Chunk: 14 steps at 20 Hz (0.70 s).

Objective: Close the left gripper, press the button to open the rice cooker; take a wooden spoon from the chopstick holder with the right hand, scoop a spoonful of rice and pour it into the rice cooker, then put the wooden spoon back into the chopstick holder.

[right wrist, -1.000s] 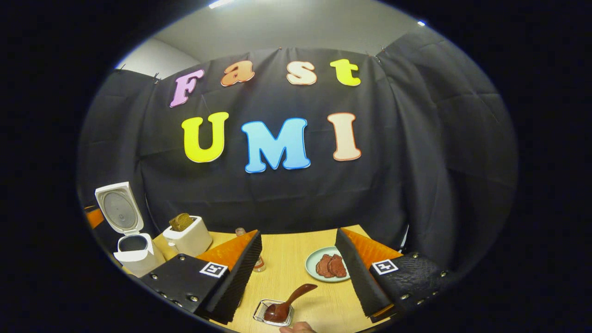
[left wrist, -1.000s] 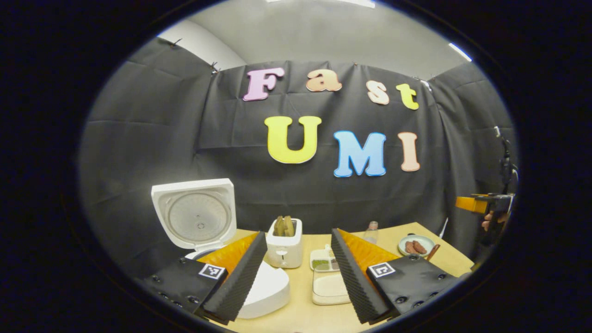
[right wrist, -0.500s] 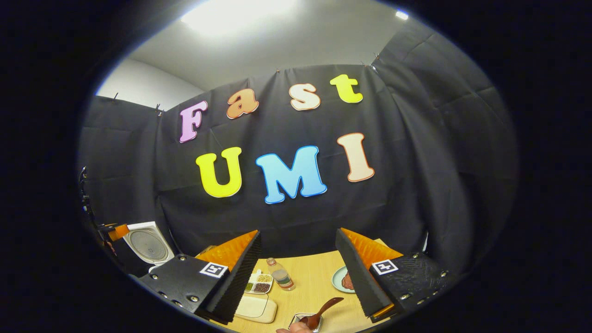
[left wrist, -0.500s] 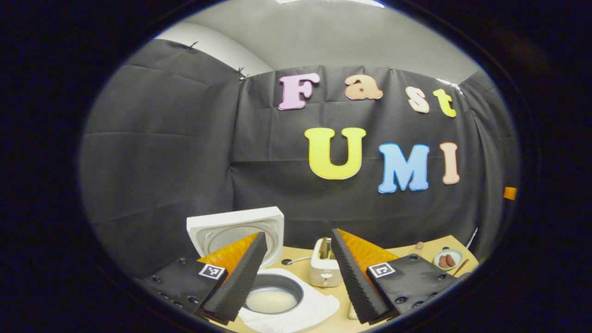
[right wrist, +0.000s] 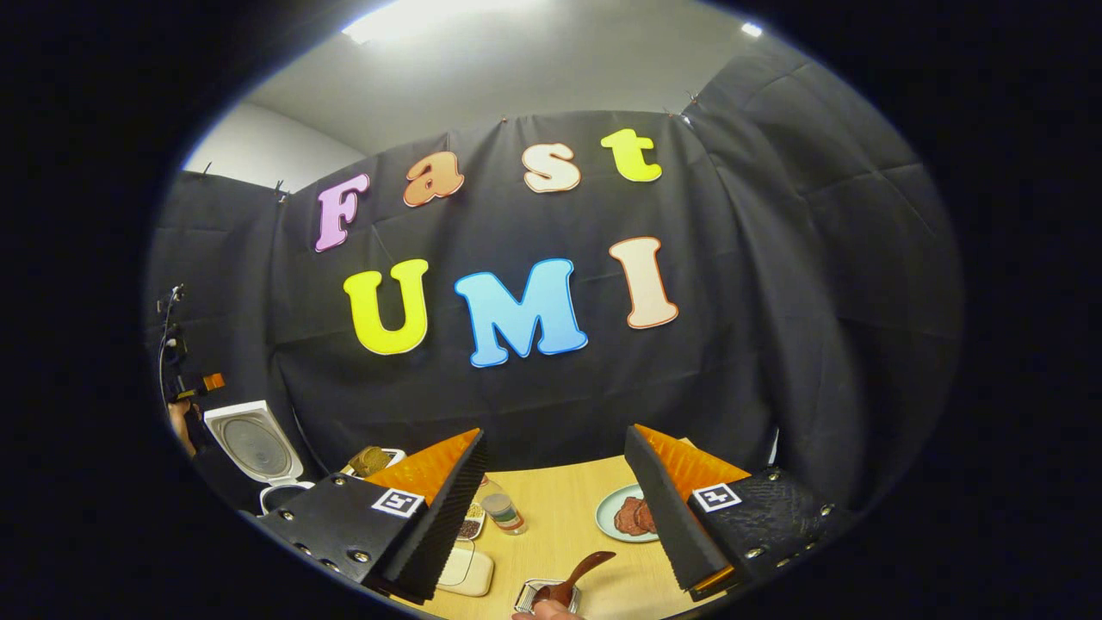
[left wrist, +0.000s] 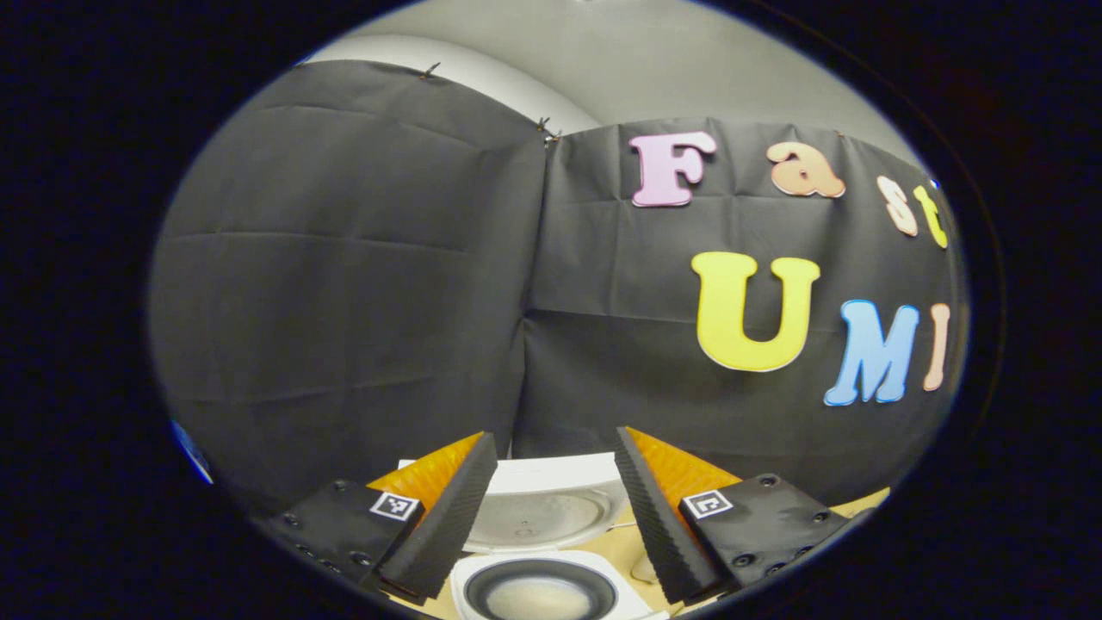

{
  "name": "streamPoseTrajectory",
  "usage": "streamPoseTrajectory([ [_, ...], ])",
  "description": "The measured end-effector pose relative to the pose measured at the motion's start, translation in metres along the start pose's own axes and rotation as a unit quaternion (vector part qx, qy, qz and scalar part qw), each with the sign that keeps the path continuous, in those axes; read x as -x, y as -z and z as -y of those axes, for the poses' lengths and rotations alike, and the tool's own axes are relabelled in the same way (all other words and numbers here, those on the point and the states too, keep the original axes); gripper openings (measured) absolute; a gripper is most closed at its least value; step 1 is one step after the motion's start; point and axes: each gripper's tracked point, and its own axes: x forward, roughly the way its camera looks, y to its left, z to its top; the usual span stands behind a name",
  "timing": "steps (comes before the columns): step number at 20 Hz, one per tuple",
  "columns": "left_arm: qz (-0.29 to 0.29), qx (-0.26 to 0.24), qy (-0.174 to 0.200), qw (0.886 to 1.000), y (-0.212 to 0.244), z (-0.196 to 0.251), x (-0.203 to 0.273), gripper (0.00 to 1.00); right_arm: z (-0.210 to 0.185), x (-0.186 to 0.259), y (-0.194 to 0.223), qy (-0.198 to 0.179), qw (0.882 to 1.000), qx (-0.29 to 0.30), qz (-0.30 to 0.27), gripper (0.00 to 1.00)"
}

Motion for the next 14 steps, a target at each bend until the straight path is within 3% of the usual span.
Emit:
streamPoseTrajectory([
  [3, -0.03, 0.025, -0.022, 0.999, 0.013, -0.012, -0.046, 0.96, 0.001, -0.005, 0.005, 0.006, 1.0, 0.0, -0.008, 0.97],
  [5, -0.039, 0.016, -0.033, 0.999, 0.021, -0.018, -0.07, 0.95, 0.001, -0.007, 0.008, 0.007, 1.0, 0.005, -0.013, 0.97],
  [9, -0.084, 0.026, -0.054, 0.995, 0.05, -0.029, -0.094, 0.95, -0.003, -0.009, 0.005, 0.008, 1.0, 0.017, -0.009, 0.98],
  [14, -0.088, -0.032, -0.046, 0.995, 0.064, -0.028, -0.092, 0.96, -0.015, -0.01, 0.008, -0.005, 1.0, 0.026, -0.009, 0.98],
])
